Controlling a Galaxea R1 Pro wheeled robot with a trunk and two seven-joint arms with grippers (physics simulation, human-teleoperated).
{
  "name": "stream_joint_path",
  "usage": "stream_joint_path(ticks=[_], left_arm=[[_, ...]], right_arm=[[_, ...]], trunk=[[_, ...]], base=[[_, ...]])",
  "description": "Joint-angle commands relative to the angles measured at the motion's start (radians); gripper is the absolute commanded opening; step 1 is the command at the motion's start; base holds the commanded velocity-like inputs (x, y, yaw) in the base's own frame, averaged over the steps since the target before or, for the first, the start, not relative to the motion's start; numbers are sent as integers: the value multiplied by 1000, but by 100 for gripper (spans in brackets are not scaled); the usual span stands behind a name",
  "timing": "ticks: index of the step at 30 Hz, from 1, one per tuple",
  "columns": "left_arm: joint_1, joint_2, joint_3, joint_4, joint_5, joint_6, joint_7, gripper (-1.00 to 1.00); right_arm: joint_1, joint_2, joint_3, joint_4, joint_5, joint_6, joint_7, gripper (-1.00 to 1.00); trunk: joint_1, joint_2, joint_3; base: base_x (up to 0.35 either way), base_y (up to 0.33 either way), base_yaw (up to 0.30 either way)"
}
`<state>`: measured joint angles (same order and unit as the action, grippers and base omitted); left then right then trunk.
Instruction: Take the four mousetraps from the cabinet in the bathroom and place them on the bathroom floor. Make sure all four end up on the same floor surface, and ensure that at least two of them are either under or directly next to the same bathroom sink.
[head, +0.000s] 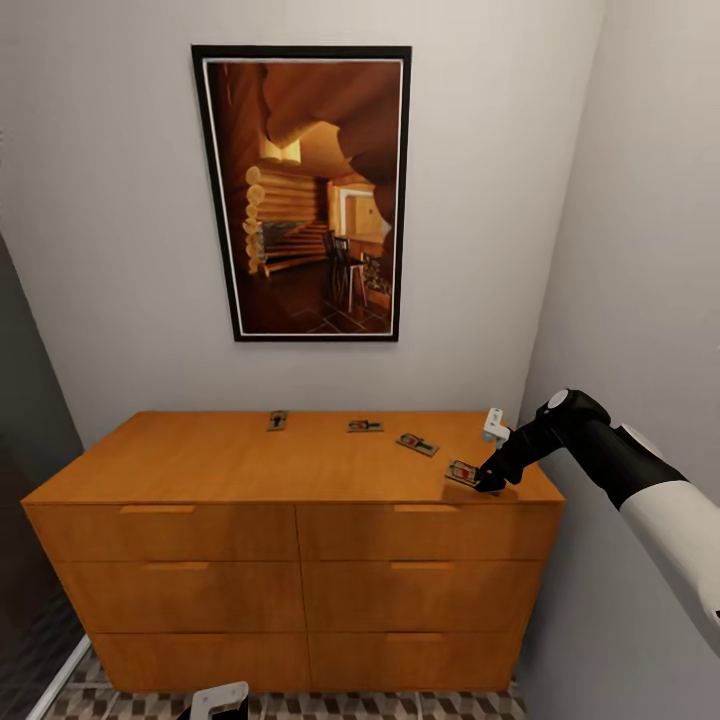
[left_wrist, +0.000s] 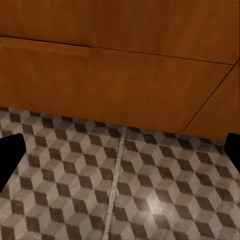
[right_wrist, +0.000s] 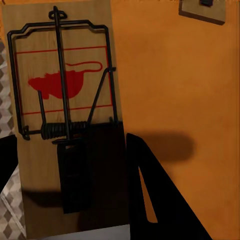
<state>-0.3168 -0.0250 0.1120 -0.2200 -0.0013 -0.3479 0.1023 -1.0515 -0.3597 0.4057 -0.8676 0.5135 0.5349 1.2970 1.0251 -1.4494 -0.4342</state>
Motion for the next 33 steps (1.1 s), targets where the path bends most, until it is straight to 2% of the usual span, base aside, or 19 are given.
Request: stream_joint_path(ticks=[1,15,33], left_arm=[[-1,0,5,1,0,-3,0,100],[-1,0,5,1,0,-3,0,100],[-1,0,5,1,0,-3,0,100]], right_arm=[[-1,-1,2,-1,1,14,3,-100],[-1,-1,2,-1,0,14,2,-100],[0,-1,2,3,0,14,2,-100]], trunk=[[0,-1,1],[0,-1,24],[0,-1,54]], base=[[-34,0,0],[-204,123,0],[-262,217,0]])
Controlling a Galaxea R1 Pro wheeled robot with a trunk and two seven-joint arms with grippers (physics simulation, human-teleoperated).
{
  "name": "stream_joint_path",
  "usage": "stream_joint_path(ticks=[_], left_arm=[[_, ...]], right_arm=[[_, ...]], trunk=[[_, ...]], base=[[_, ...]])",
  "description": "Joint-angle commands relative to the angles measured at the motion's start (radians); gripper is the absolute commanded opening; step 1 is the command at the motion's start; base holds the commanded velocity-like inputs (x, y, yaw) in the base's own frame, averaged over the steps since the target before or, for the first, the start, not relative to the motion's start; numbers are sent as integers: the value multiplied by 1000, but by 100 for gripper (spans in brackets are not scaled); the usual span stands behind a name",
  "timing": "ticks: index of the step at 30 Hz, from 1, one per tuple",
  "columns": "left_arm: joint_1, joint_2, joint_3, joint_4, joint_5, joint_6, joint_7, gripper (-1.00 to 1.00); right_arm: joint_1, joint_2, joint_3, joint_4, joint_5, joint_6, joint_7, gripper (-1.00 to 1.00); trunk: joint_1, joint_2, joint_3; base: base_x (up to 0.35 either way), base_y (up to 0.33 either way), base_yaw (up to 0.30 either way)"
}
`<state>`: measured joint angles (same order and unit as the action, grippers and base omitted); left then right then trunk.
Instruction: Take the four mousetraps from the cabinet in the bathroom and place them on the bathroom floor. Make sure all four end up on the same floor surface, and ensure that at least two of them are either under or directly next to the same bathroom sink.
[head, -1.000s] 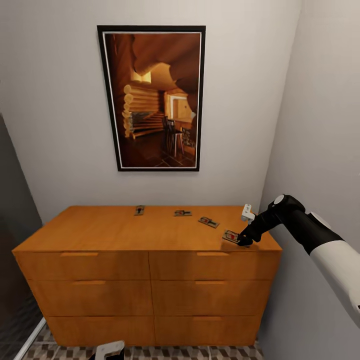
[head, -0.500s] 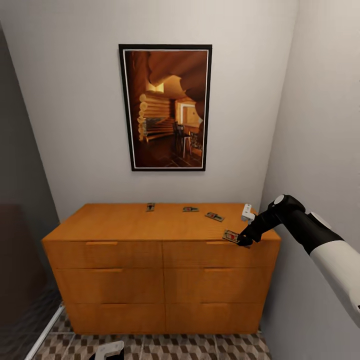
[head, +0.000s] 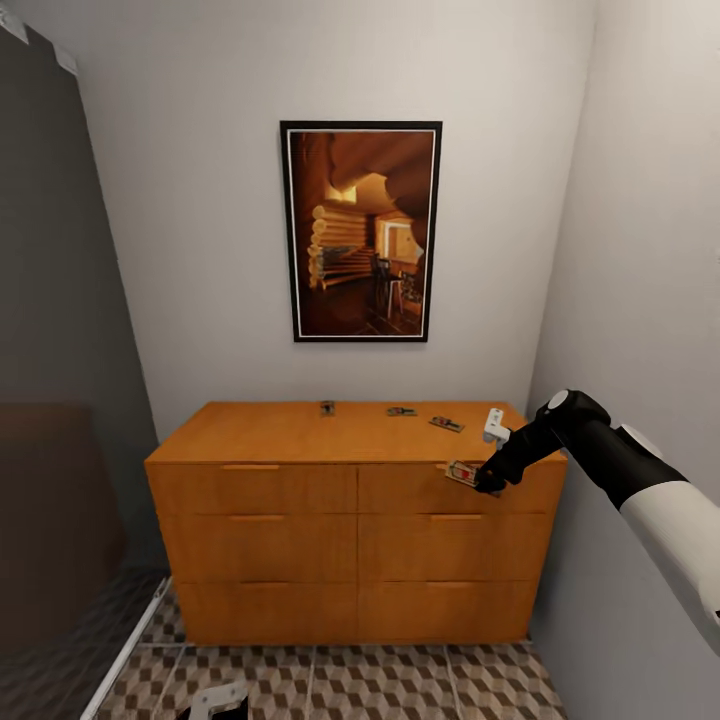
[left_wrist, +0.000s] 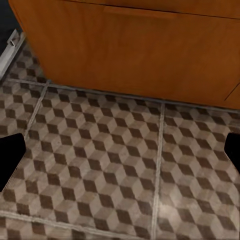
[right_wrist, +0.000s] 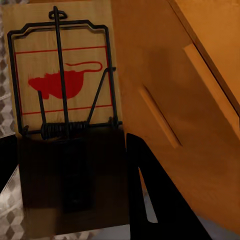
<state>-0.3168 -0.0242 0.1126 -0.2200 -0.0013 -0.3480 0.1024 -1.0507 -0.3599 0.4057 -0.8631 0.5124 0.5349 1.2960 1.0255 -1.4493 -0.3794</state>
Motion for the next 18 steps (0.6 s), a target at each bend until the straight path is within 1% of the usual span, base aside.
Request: stream_joint_path(ticks=[1,18], left_arm=[[-1,-1,4,1,0,-3,0,100],[-1,0,4,1,0,-3,0,100]], right_arm=[[-1,-1,2,-1,2,14,3,-100],[6,1,2,7,3,14,-1,-100]], trunk=[[0,-1,0],[0,-1,27]], base=[[-263,235,0],[-255,229,0]])
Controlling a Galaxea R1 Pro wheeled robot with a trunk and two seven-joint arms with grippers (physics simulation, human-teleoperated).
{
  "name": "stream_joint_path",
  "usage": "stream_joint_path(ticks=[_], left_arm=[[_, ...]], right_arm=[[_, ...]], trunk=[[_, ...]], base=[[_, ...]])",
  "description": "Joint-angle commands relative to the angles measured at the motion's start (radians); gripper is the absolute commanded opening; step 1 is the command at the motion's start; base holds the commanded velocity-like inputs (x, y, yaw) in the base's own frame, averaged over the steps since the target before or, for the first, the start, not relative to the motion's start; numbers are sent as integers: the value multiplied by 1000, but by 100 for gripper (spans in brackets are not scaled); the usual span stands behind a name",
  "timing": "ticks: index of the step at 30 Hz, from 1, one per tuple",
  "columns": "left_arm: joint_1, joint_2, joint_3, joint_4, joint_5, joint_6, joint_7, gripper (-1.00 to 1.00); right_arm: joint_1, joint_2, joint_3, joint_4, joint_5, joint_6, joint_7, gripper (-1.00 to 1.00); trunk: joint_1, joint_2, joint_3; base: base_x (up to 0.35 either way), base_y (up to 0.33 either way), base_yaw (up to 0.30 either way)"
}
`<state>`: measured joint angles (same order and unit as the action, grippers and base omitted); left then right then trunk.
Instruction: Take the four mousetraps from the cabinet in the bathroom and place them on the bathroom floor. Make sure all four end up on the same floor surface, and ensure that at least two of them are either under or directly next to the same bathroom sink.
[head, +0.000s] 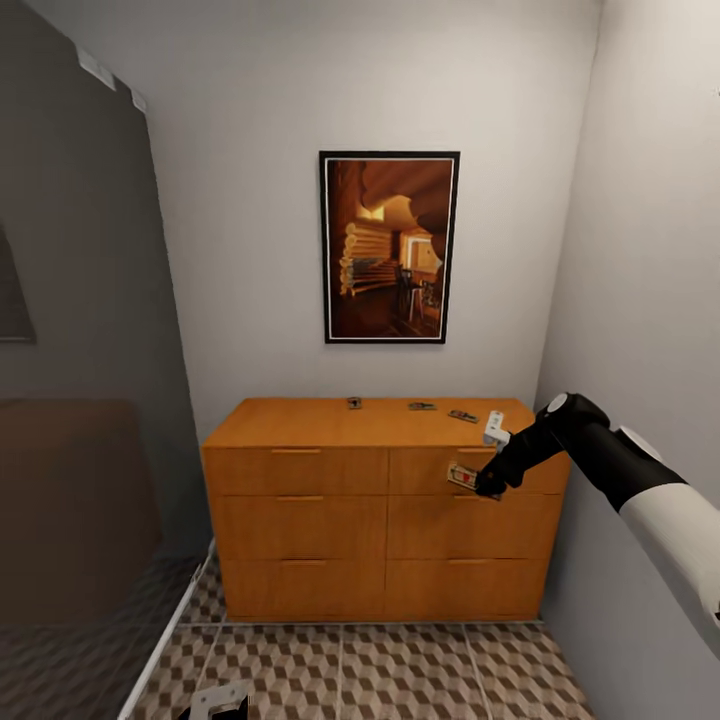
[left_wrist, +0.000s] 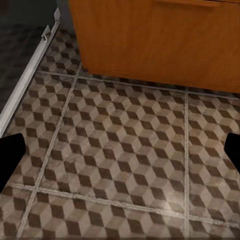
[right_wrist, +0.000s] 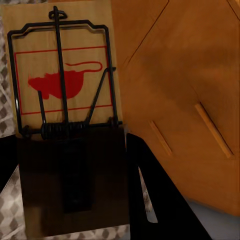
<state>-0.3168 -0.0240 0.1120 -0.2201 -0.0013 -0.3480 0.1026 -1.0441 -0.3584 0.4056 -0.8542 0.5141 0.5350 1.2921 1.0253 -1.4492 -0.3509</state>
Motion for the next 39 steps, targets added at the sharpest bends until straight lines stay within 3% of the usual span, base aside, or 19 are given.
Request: stream_joint_path(ticks=[1,11,18,24,33,34,36,39], left_arm=[[-1,-1,4,1,0,-3,0,100],[-1,-1,5,1,0,-3,0,100],[-1,-1,5,1,0,-3,0,100],[-1,-1,5,1,0,-3,0,100],[-1,-1,5,1,0,-3,0,100],[-1,-1,5,1,1,-3,0,100],[-1,-1,5,1,1,-3,0,100],[-1,-1,5,1,1,-3,0,100]], right_arm=[[-1,-1,2,5,1,14,2,-100],[33,9,3,38,2,8,-4,-100],[71,51,4,161,3,-8,-38,-100],[94,103,4,291,3,-121,-174,-100],[143,169,3,518,1,-294,-325,-100],[207,179,0,544,-2,-365,-423,-100],[236,181,-1,548,-4,-385,-461,-100],[344,197,-14,554,-37,-450,-587,-100]], trunk=[[0,-1,-1],[0,-1,0],[0,-1,0],[0,-1,0],[0,-1,0],[0,-1,0],[0,-1,0],[0,-1,0]], base=[[-118,108,0],[-17,16,0],[0,0,0],[0,0,0],[0,0,0],[0,0,0],[0,0,0],[0,0,0]])
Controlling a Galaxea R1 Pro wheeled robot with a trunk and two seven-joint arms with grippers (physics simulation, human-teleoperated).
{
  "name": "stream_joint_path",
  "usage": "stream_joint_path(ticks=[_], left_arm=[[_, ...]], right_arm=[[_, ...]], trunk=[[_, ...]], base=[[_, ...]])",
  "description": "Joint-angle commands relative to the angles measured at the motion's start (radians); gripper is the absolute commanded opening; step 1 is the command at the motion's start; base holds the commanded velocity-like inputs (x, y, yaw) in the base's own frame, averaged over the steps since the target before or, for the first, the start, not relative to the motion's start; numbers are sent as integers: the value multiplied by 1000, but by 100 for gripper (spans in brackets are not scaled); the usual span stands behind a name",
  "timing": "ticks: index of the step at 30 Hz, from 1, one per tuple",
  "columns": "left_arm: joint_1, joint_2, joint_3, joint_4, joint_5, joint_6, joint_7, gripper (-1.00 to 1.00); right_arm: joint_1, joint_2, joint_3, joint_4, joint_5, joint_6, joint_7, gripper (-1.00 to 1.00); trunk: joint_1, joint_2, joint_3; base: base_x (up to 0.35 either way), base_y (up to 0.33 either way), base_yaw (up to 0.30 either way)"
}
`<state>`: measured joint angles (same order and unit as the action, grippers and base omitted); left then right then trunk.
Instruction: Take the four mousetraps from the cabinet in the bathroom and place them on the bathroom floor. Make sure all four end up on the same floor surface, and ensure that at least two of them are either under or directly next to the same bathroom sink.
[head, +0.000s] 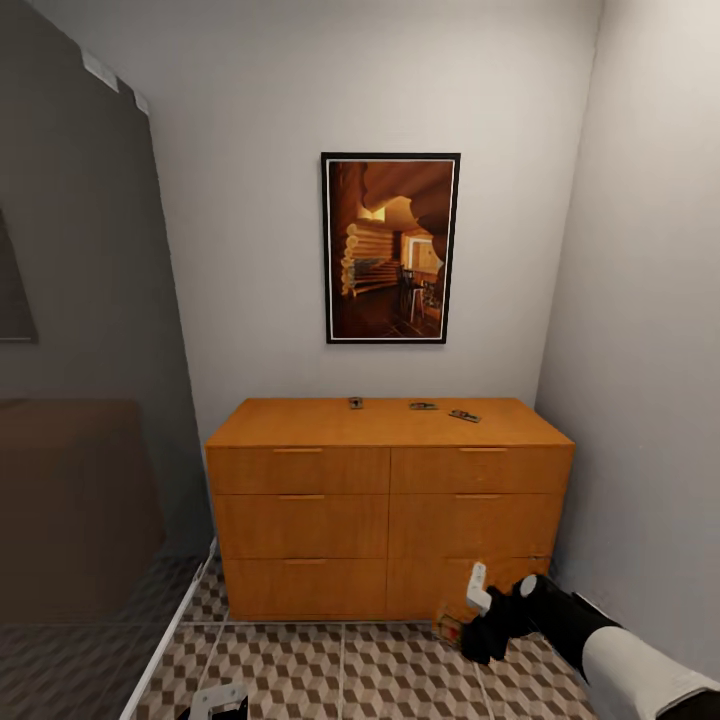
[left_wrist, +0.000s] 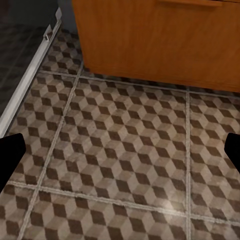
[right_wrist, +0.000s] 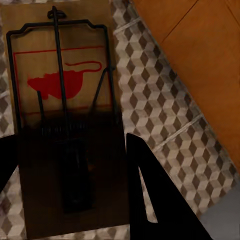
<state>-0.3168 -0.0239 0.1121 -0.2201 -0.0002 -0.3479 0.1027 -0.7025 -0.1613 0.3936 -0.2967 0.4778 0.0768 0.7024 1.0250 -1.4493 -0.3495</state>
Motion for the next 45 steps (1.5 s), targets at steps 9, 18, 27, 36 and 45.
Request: stream_joint_path(ticks=[9,18,27,36,45], left_arm=[[-1,-1,4,1,0,-3,0,100],[-1,-1,4,1,-1,-3,0,100],[-1,-1,4,1,-1,-4,0,100],[-1,1,4,1,-2,-5,0,100],[-1,7,25,-2,2,-6,6,100]], right_arm=[[183,26,-67,-1,-291,-192,-326,-100],[294,68,-73,0,-470,-446,-693,-100],[358,107,-73,4,-476,-668,-1023,-100],[396,154,-69,11,-467,-859,-1391,-100],[404,200,-41,65,-402,-913,-1475,-100]], trunk=[[0,-1,-1],[0,-1,-1],[0,-1,-1],[0,-1,-1],[0,-1,-1]], base=[[0,0,0],[0,0,0],[0,0,0],[0,0,0],[0,0,0]])
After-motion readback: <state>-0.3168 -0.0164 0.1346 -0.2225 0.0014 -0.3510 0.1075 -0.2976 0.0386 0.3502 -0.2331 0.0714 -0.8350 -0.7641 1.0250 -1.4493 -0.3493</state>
